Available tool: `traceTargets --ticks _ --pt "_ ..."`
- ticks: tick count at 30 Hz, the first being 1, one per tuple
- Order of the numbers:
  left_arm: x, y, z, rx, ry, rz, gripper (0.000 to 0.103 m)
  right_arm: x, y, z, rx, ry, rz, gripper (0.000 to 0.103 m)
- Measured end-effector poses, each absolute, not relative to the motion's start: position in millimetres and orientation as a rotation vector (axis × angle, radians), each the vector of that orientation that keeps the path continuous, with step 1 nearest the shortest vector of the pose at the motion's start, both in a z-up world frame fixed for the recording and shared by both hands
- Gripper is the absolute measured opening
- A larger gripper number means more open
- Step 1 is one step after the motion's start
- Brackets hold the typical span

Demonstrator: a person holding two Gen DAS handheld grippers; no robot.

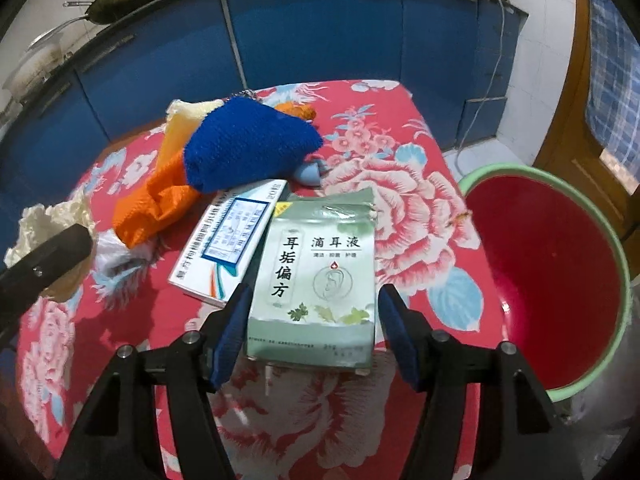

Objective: Collect trash
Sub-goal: 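Grasp the green ear-drop box with the right gripper and lift it, then carry both items over the red bucket and open both grippers to drop them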

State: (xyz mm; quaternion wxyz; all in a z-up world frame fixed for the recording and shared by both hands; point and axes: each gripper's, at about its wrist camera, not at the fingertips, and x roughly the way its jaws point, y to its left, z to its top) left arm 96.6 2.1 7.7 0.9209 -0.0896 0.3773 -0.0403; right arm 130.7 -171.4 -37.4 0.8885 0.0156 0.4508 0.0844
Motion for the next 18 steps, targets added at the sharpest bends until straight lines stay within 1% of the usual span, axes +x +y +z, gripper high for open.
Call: traceTargets --ticks 6,12,18 --pt "97.4 1.3 3.7 -0.187 0.786 -0.08 0.037 130.9 -171.0 -37.2 0.014 0.93 0.171 0.065" --pt "97.5 -2.0 3.1 -0.175 0.788 -0.083 0.037 128.3 -170.6 -36.8 0.003 0.92 0.159 0.06" --pt "97.2 -7.6 5.4 -0.158 0.787 -0.088 0.037 126.2 -179.6 -34.8 0.049 0.922 0.16 0.059"
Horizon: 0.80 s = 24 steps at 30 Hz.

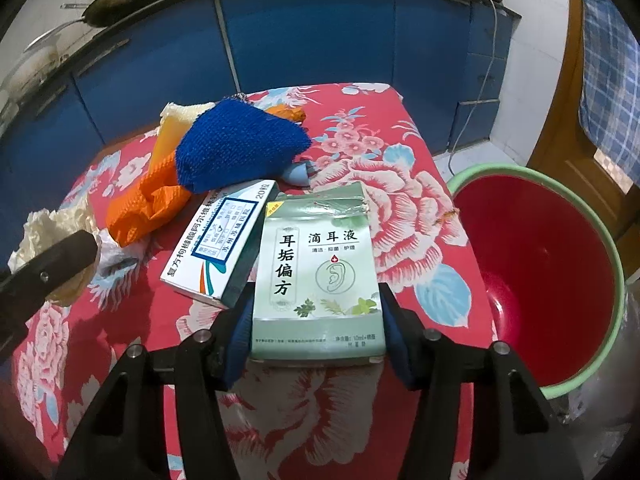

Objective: Collect trash
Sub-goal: 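Carry both items over the red bucket and open both grippers to drop them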

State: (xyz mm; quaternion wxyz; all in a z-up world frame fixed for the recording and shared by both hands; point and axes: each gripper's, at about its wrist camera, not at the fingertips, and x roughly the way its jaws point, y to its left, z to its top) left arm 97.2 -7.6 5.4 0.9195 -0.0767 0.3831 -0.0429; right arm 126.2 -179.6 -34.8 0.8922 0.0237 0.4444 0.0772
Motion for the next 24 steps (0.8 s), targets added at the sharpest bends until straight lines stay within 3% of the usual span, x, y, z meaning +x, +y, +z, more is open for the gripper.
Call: traceTargets --ticks 24 --pt "111 -96 29 -0.034 0.802 -0.258 0.037 87 -273 0 0.141 0.789 -0.016 0.059"
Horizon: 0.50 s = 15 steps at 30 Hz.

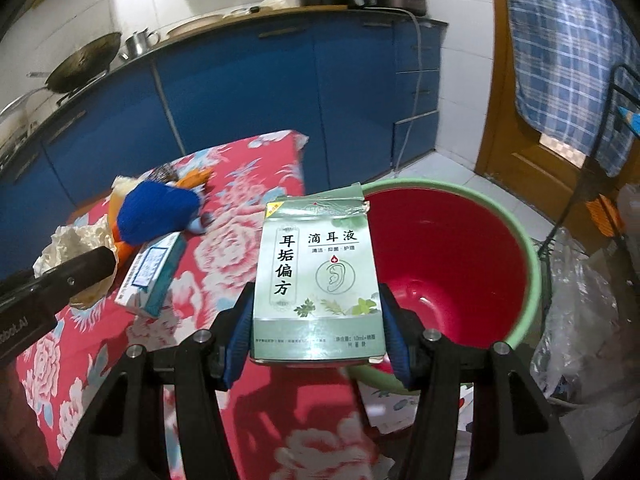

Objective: Collect trash
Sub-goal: 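Carry both items over the red bucket and open both grippers to drop them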

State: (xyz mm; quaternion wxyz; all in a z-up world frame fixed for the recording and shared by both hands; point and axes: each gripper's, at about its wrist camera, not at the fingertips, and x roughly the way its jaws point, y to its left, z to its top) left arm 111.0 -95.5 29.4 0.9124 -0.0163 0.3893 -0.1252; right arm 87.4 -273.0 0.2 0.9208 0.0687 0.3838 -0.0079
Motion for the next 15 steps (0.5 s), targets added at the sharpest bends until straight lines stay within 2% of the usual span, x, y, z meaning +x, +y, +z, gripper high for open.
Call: traceTargets --ticks 15 --pt "133 -172 30 0.064 0.832 -0.353 0.037 83 -336 -9 0.221 0.779 -0.098 0.059"
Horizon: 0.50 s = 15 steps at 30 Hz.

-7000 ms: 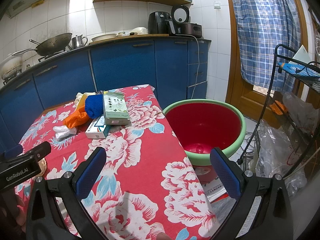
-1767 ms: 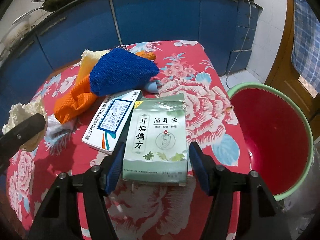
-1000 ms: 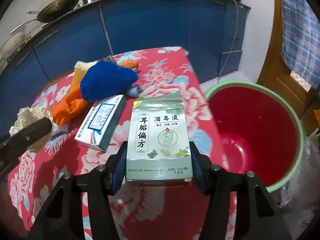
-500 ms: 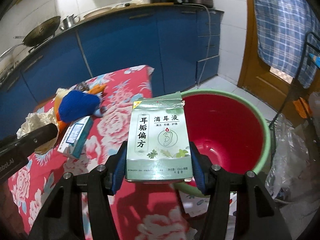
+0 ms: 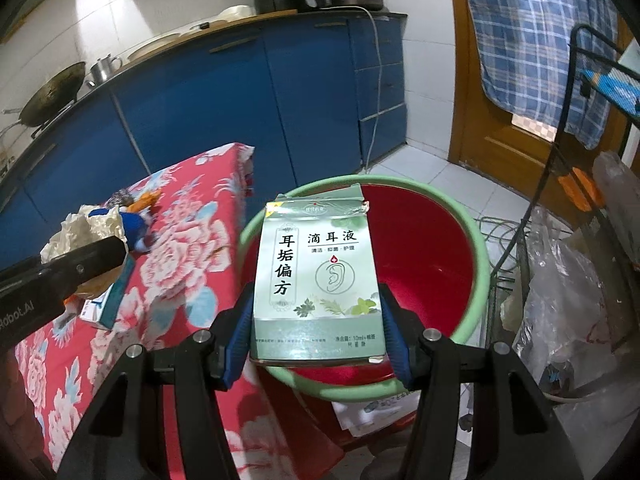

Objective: Collect trash
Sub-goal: 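Carry both items over the red bucket and open both grippers to drop them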

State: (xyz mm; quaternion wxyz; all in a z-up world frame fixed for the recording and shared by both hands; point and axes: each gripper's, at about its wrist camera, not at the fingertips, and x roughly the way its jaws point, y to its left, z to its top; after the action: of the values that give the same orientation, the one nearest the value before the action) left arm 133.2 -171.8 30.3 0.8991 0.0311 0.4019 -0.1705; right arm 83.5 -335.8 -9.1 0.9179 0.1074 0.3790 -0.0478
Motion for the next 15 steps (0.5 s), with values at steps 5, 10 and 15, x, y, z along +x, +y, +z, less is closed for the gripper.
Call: traceTargets --ticks 5,10,15 --pt "142 -193 25 0.092 0.847 -0.366 0.037 87 -353 -20 0.241 0.794 -0.116 0.059" --pt "152 -214 16 0.121 0.867 -0.373 0.037 92 -366 -31 0.257 0.813 -0.128 0.06" --pt "159 -231 8 0.154 0.881 -0.376 0.037 96 -376 -42 0.277 0.832 -0.129 0.06"
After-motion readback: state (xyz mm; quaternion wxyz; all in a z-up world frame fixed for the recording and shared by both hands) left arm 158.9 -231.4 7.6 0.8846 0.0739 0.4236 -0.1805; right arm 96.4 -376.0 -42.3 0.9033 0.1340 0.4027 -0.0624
